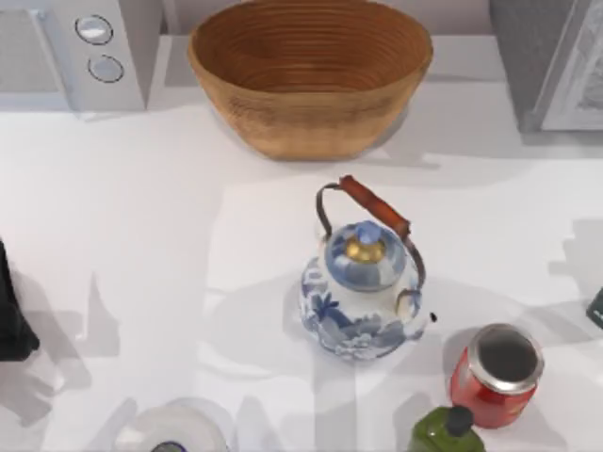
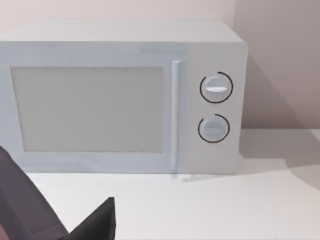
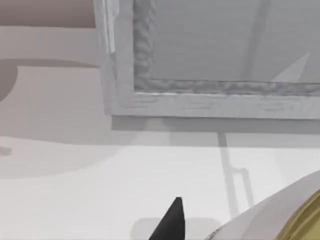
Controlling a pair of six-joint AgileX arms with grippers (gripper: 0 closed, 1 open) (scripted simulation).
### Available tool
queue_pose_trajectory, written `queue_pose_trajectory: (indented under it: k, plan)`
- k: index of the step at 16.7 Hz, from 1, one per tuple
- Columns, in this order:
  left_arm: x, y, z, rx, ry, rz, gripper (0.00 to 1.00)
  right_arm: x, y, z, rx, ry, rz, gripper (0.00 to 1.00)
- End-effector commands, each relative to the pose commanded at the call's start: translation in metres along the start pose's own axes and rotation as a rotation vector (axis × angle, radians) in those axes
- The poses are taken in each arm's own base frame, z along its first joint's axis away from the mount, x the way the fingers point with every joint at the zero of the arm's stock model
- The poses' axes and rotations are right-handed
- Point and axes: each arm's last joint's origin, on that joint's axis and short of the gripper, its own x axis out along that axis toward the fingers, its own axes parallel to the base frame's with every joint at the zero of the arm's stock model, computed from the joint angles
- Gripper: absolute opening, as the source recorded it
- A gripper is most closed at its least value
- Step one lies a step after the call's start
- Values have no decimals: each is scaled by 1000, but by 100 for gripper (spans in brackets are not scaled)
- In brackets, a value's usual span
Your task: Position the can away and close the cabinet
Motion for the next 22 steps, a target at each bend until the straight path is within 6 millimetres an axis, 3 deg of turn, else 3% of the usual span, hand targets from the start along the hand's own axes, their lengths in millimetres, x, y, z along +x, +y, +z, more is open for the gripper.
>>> queue_pose_trajectory:
  k: [2, 4, 8, 10, 18, 22]
  plan:
    - [0, 0, 0, 0, 0, 0, 100, -26, 4, -22, 0, -150, 0, 0]
    - [0, 0, 0, 0, 0, 0, 100, -38, 8, -48, 6, -264, 5, 0]
    - [0, 0, 0, 0, 0, 0, 100, -34, 12, -94, 26, -383, 18, 0]
    - [0, 0, 0, 0, 0, 0, 100, -29, 13, -107, 35, -404, 24, 0]
    - [0, 0, 0, 0, 0, 0, 100, -28, 14, -110, 39, -395, 23, 0]
    - [0, 0, 0, 0, 0, 0, 100, -38, 14, -80, 35, -317, 15, 0]
